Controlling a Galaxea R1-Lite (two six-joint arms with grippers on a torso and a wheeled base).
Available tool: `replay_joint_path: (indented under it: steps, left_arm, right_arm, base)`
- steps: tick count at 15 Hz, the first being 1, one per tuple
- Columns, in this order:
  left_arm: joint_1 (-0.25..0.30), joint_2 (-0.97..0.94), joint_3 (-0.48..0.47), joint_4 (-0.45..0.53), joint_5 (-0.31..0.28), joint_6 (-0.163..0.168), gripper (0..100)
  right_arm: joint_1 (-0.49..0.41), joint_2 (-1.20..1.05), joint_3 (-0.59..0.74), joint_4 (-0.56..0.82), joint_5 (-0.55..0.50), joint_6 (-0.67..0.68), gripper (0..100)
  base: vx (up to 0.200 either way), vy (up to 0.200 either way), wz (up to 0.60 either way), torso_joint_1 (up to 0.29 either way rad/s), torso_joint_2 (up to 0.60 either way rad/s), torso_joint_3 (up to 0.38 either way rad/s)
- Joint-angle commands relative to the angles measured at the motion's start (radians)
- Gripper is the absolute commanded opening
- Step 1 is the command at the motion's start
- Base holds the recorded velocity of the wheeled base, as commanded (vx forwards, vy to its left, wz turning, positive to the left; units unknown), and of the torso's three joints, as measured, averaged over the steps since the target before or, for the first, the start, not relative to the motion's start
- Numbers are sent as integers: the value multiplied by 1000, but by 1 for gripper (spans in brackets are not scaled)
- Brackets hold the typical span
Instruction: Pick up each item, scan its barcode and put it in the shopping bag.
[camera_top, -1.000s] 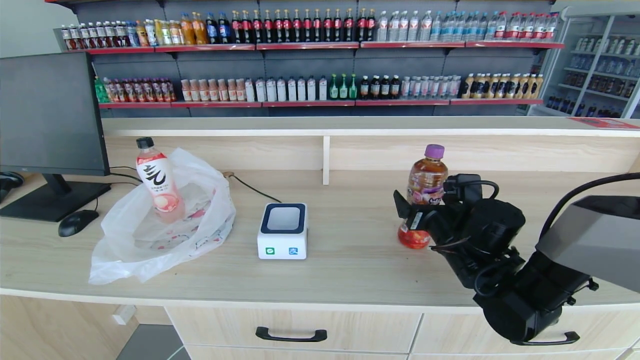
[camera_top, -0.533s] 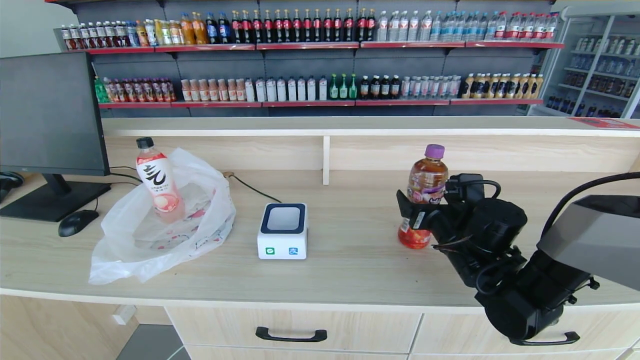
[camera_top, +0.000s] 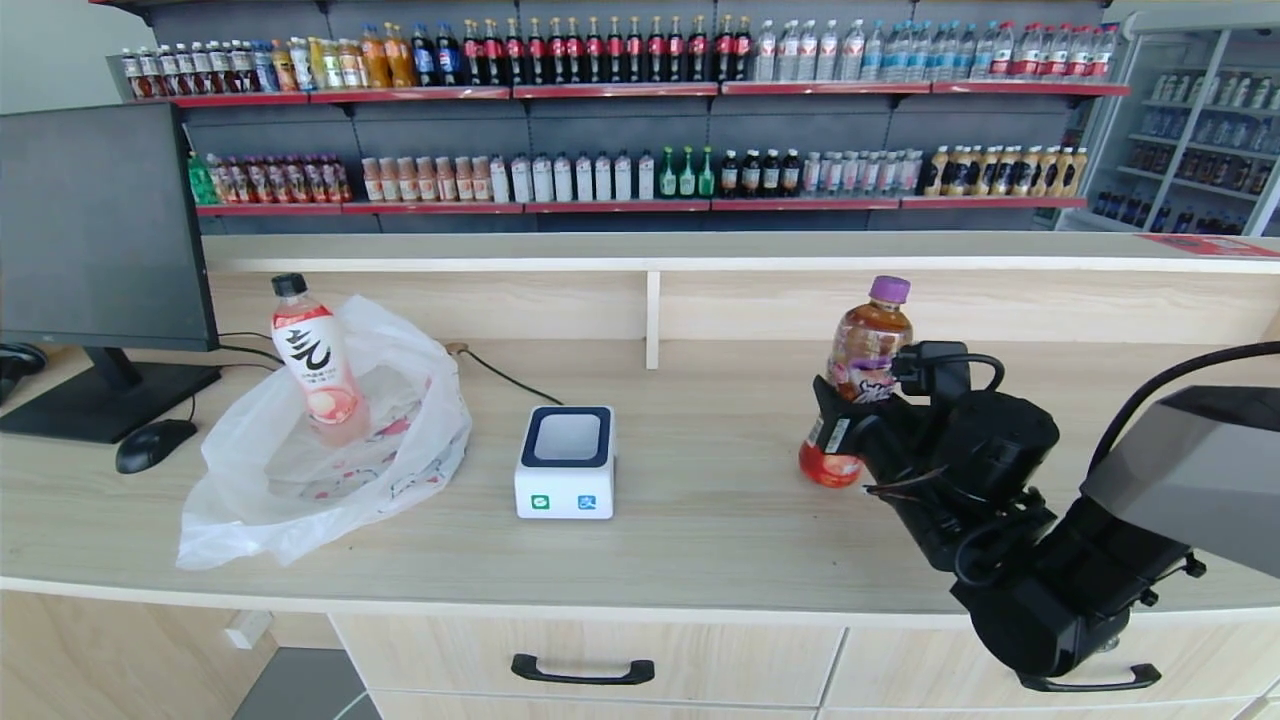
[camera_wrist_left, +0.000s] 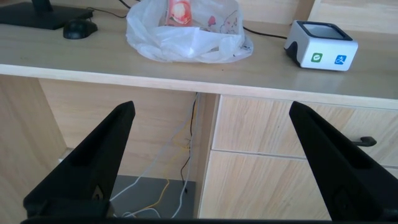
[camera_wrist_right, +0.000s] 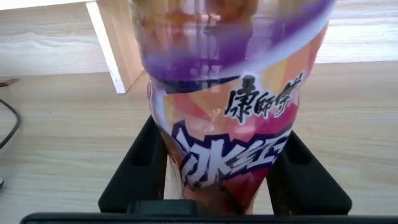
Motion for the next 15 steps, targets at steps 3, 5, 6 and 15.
replay_joint_path:
  steps: [3,5,6,15]
  left_arm:
    - [0,0,0,1,0,-1,100]
    - [0,0,0,3,0,0,100]
    - [0,0,0,3,0,2,100]
    - [0,0,0,9,0,5,100]
  right_arm:
    - [-1,-51,12,-4,-1,0,0]
    - [-1,-72,24,-4,-1,0,0]
    - [-1,-92,41,-4,-1,1,0]
    - [75,-344,208,-4,-1,1,0]
  base:
    - [0,0,0,0,0,0]
    - [0,0,0,0,0,0]
    - [0,0,0,0,0,0]
    - [0,0,0,0,0,0]
